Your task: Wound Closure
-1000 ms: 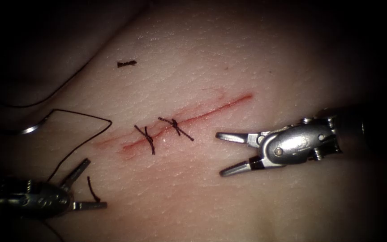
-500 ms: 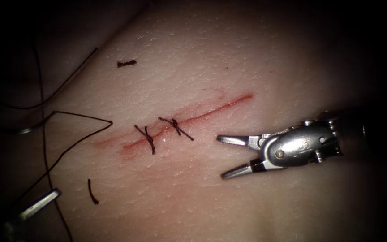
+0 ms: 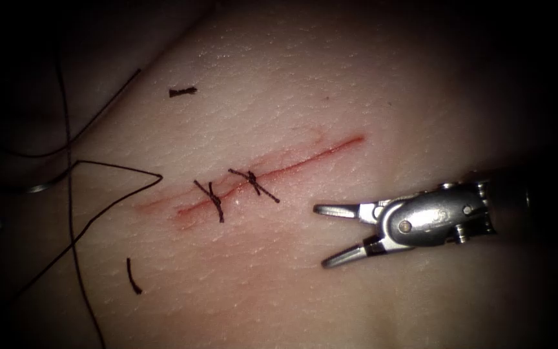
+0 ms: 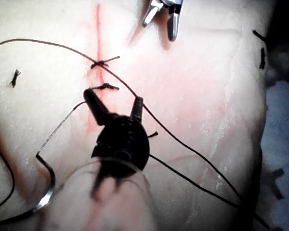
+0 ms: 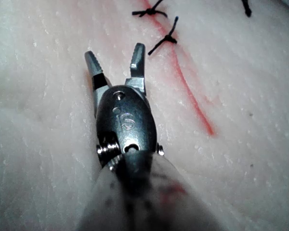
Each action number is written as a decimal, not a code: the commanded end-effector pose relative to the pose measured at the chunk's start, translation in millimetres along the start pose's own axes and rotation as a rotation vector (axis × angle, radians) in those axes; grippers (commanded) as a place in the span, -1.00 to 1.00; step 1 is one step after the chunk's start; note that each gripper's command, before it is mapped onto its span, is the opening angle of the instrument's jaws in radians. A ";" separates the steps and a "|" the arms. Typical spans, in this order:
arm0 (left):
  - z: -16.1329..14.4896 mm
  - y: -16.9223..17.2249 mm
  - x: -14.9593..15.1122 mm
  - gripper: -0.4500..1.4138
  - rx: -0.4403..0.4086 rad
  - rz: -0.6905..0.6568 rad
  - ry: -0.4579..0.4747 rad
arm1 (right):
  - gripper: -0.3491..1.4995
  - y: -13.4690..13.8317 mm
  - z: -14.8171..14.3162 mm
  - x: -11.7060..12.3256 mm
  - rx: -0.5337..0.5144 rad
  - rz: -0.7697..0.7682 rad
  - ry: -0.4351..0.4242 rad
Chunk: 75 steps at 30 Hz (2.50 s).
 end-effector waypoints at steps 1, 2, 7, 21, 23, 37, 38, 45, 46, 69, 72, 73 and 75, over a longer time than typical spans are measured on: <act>1.2 0.2 -1.2 0.23 -0.012 0.008 -0.015 | 0.58 -0.6 0.7 -0.4 0.003 0.028 -0.001; 2.2 -0.6 -2.5 0.21 -0.027 0.019 -0.044 | 0.60 -0.6 0.4 -0.4 0.001 0.052 -0.005; 4.5 -2.0 -7.6 0.19 -0.092 0.022 -0.158 | 0.71 -0.3 -1.0 -0.2 -0.037 0.081 -0.042; 6.3 -1.7 -14.4 0.06 -0.230 -0.045 -0.369 | 0.76 -1.0 -1.9 -0.2 -0.057 0.096 -0.065; 6.2 -2.0 -14.5 0.01 -0.233 -0.056 -0.368 | 0.76 -1.1 -1.9 -0.2 -0.057 0.095 -0.065; 6.9 -4.1 -16.0 -0.13 -0.214 -0.104 -0.383 | 0.73 -2.0 -2.2 0.0 -0.052 0.122 -0.060; 6.8 -4.0 -16.5 -0.01 -0.216 -0.106 -0.406 | 0.73 -2.0 -2.2 0.0 -0.051 0.122 -0.060; 5.8 -3.2 -18.4 0.12 -0.249 -0.118 -0.493 | 0.74 -2.1 -2.2 0.0 -0.051 0.127 -0.060; 5.8 -3.3 -18.5 0.10 -0.250 -0.121 -0.498 | 0.74 -2.1 -2.2 0.0 -0.051 0.127 -0.060; 7.2 -3.1 -4.5 -1.00 -0.030 -0.037 -0.262 | -0.87 -2.3 -7.7 6.3 -0.236 0.385 -0.075; 8.9 -0.9 -0.3 -1.00 0.022 -0.006 -0.247 | 0.02 -2.0 -8.4 8.9 -0.292 0.443 -0.044; 10.4 0.5 1.5 -1.00 0.054 0.014 -0.246 | 0.31 -1.8 -8.5 10.4 -0.326 0.461 -0.021; 13.1 2.4 3.4 -1.00 0.071 0.022 -0.236 | 0.33 -1.4 -9.0 12.4 -0.353 0.480 0.013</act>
